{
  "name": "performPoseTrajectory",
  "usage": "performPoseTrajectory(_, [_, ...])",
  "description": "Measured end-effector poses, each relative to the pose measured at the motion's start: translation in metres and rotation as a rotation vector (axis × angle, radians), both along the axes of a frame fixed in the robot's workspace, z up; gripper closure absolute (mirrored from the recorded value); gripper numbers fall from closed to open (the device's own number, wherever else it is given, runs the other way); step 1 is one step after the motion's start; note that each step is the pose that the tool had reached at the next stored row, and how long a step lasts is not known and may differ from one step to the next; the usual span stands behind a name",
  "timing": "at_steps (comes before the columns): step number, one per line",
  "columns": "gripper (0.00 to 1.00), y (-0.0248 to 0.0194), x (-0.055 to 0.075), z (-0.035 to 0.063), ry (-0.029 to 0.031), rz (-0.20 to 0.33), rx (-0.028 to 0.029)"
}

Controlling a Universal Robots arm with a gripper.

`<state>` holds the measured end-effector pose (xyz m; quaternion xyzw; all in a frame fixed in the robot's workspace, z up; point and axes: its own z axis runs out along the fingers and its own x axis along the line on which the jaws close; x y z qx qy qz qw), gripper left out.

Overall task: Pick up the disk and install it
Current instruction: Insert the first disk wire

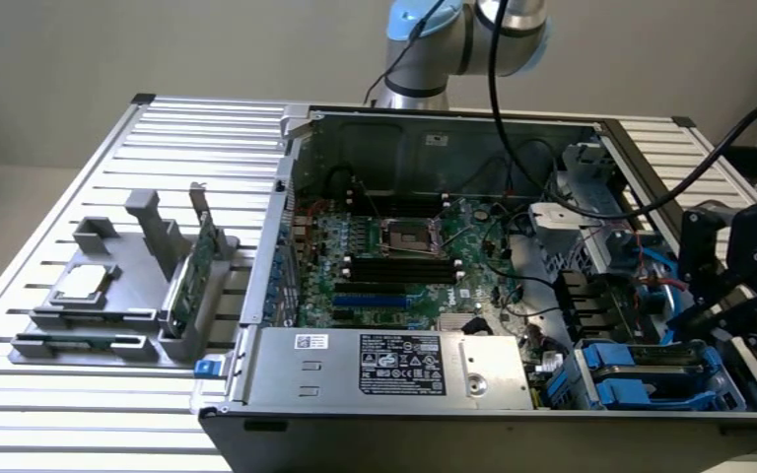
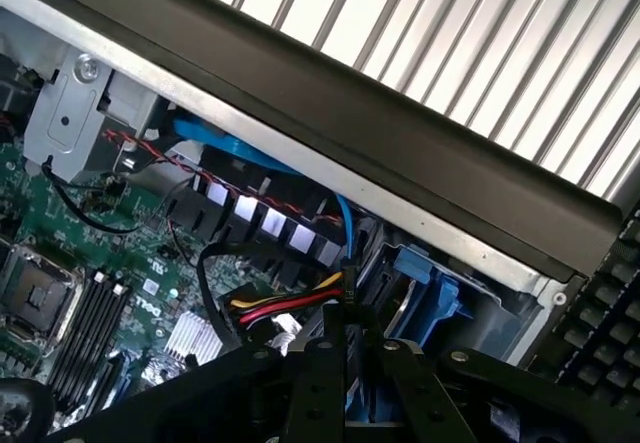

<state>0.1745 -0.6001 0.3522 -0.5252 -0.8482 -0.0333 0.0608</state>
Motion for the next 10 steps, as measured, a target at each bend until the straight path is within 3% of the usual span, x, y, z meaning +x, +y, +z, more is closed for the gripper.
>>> performPoseTrajectory(10, [0.84, 0.0000, -0.0067, 0.0000, 0.0004, -0.083, -0.0002])
